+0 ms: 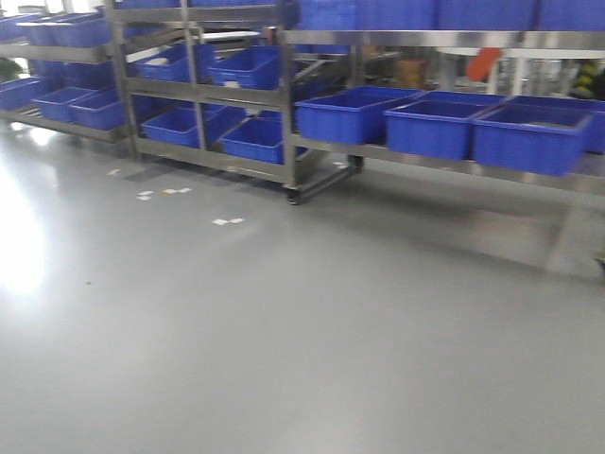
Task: Pick and sort blue part to right shelf
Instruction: 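Drive the base to the rack of blue bins holding both parts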
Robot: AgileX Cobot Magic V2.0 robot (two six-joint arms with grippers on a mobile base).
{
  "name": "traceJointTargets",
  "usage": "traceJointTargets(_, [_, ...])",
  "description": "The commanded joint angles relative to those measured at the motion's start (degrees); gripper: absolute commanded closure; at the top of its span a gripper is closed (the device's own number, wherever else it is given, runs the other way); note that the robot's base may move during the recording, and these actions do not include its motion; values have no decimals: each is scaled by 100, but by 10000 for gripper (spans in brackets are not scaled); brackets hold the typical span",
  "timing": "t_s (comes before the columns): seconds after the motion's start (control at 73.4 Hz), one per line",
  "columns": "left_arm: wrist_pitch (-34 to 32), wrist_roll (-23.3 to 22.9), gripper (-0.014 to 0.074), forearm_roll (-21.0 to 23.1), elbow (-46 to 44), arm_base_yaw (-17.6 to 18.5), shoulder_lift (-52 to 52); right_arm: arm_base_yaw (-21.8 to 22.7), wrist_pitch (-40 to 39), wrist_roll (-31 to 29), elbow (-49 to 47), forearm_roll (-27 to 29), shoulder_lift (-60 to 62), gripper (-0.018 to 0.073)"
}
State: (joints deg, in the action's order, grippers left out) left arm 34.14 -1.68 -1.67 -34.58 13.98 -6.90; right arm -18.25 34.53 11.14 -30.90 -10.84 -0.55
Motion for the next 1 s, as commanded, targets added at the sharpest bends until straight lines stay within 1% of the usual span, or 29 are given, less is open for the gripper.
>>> traceJointTargets(0.0, [-501, -1, 346, -3, -149, 5, -96, -1, -529, -49, -164, -107, -102, 323])
traceJointTargets(0.981, [-501, -1, 346, -3, -149, 5, -96, -1, -531, -49, -164, -107, -102, 323])
